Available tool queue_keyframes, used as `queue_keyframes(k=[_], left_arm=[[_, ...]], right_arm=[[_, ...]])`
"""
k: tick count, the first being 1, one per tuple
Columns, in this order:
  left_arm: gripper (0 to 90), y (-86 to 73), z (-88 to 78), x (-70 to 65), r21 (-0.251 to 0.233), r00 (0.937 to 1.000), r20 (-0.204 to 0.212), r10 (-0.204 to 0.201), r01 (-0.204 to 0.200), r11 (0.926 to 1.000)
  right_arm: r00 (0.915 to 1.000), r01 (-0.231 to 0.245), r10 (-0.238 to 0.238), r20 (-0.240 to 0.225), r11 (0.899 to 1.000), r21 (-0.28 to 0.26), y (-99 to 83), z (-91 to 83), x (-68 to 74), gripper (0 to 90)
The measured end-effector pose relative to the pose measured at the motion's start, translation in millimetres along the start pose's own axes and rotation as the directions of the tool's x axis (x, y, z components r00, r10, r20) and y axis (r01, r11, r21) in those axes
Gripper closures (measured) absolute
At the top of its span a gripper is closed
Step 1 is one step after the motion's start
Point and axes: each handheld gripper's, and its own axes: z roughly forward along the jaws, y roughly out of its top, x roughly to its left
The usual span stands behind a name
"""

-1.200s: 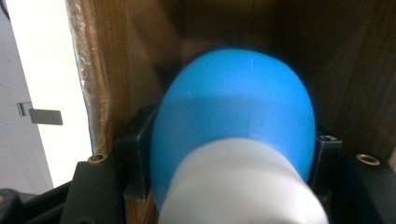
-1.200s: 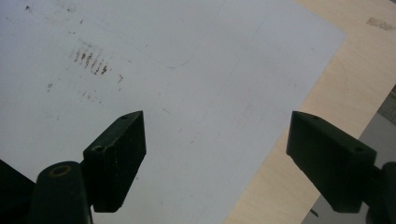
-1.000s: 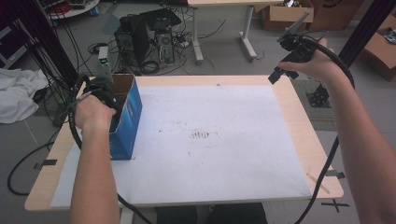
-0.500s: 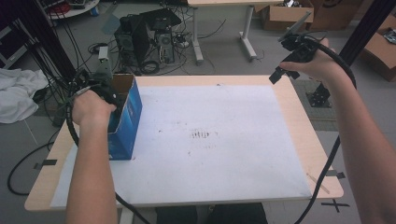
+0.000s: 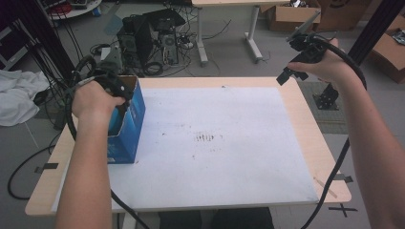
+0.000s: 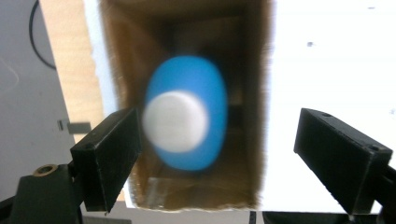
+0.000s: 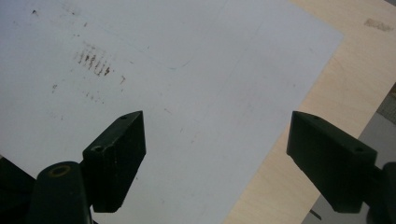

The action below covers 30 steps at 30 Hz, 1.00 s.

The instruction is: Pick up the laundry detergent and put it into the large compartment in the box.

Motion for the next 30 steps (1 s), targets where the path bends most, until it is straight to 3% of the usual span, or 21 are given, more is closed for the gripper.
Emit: queue_keyframes(k=[4,7,11,16,17,21,24,25,29,30], left_arm=[[14.3,0.7,-12.0,-18.5,-0.021,0.9976,-0.002,0.069,-0.069,0.9974],[12.4,0.6,-19.9,-35.8,-0.046,0.9913,-0.006,0.131,-0.131,0.9903],[11.2,-0.1,-26.5,-57.1,-0.073,0.9796,0.013,0.2,-0.199,0.9773],[9.3,-2.2,-29.0,-83.5,-0.092,0.9594,0.027,0.281,-0.277,0.9564],[8.5,-2.9,-28.6,-89.0,-0.092,0.9549,0.03,0.295,-0.292,0.9521],[5.9,-6.4,-25.8,-112.3,-0.102,0.9247,0.042,0.378,-0.373,0.9223],[4.7,-8.2,-22.2,-124.8,-0.104,0.9062,0.056,0.419,-0.412,0.9052],[4.6,-8.9,-19.8,-130.6,-0.103,0.8973,0.063,0.437,-0.43,0.8971],[3.3,-10.0,-12.3,-145.2,-0.103,0.8731,0.073,0.482,-0.474,0.8744],[3.0,-10.4,-10.7,-148.5,-0.105,0.8712,0.077,0.485,-0.477,0.8729]], right_arm=[[1.0,-0.002,0.002,-0.001,1.0,-0.001,-0.1,-1.3,0.8,19.8],[1.0,0.002,-0.002,-0.003,1.0,-0.002,0.0,-1.7,1.6,19.8],[1.0,0.003,-0.003,-0.002,1.0,-0.002,-0.2,-2.3,2.2,19.6],[1.0,0.005,-0.005,-0.003,1.0,-0.004,-0.6,-3.7,3.2,19.4],[1.0,0.008,-0.008,-0.002,1.0,-0.001,-0.8,-4.0,3.4,19.4],[1.0,0.009,-0.009,0.001,1.0,0.0,-1.6,-4.4,2.7,19.4],[1.0,0.006,-0.006,0.0,1.0,0.003,-1.5,-3.7,2.6,19.4],[1.0,0.006,-0.006,-0.001,1.0,0.004,-1.3,-3.4,2.6,19.3],[1.0,0.005,-0.005,0.0,1.0,0.007,-0.4,-1.6,2.1,19.2],[1.0,0.005,-0.005,0.001,1.0,0.008,-0.1,-1.2,2.1,19.2]])
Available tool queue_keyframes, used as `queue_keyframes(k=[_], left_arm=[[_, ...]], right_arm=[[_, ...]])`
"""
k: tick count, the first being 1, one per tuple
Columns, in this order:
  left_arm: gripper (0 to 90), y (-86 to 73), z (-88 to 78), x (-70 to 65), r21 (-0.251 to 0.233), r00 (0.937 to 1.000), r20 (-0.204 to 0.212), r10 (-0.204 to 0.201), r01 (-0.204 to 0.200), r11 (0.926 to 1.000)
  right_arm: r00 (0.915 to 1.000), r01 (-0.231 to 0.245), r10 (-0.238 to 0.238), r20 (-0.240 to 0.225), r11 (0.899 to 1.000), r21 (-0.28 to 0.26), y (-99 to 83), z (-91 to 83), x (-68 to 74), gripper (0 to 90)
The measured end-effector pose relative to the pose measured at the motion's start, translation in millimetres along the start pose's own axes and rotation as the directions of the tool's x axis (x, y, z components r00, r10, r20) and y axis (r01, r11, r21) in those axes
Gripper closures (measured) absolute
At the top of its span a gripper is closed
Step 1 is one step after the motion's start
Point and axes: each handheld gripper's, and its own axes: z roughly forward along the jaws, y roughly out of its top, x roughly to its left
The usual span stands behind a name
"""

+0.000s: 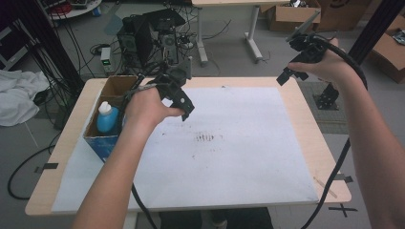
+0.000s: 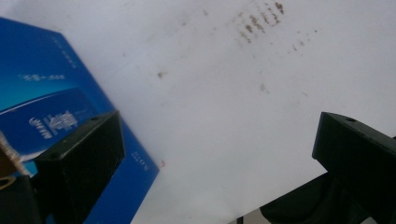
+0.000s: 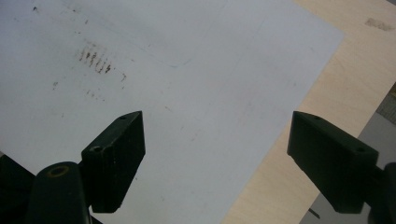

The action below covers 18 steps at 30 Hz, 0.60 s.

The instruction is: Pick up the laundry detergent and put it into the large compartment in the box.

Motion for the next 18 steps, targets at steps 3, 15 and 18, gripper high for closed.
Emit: queue_keyframes(k=[3,15,18], left_arm=[[2.3,3.5,3.6,-6.1,0.005,0.9997,0.002,0.023,-0.023,0.9997],[1.5,10.5,8.8,-11.7,0.009,0.999,0.014,0.043,-0.043,0.999],[1.4,10.6,8.6,-11.8,0.009,0.999,0.015,0.042,-0.042,0.9991]], right_arm=[[1.0,-0.001,0.001,0.001,1.0,0.001,0.7,0.7,-0.2,19.3],[1.0,-0.007,0.007,0.002,1.0,0.003,0.7,0.5,-3.0,19.2],[1.0,-0.003,0.003,0.002,1.0,0.001,0.4,0.0,-3.0,19.2]])
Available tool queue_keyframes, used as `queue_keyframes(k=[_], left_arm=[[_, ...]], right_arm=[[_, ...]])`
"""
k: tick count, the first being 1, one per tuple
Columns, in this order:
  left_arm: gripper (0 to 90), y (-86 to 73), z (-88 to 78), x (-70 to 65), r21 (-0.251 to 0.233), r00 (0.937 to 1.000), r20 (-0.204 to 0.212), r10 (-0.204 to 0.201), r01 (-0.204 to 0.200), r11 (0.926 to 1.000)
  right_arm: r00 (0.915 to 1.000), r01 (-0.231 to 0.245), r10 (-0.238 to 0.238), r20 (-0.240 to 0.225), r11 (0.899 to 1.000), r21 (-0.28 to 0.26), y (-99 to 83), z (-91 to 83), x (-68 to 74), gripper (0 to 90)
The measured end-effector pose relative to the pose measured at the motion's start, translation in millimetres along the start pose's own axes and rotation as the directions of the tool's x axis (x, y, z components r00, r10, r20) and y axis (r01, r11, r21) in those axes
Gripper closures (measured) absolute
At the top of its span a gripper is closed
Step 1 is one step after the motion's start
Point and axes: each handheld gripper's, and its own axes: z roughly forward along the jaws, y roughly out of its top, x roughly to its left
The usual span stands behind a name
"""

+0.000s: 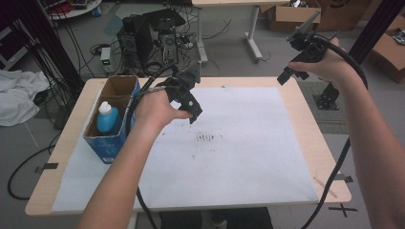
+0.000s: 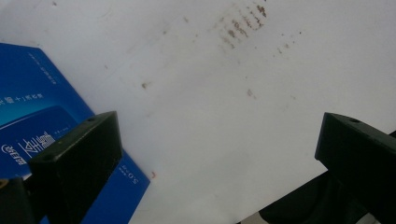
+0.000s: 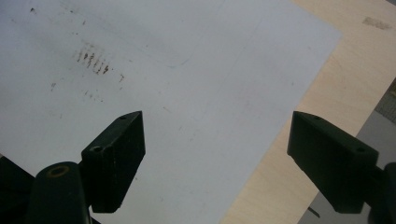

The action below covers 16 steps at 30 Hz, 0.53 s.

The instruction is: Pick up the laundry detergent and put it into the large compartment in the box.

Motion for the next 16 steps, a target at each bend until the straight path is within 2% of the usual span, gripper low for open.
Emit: queue_keyframes(k=[16], left_arm=[[1.3,-1.0,-3.5,-2.4,0.0,1.0,0.0,-0.001,0.001,1.0]], right_arm=[[1.0,0.002,-0.002,0.001,1.0,-0.003,-2.3,-3.6,1.2,19.2]])
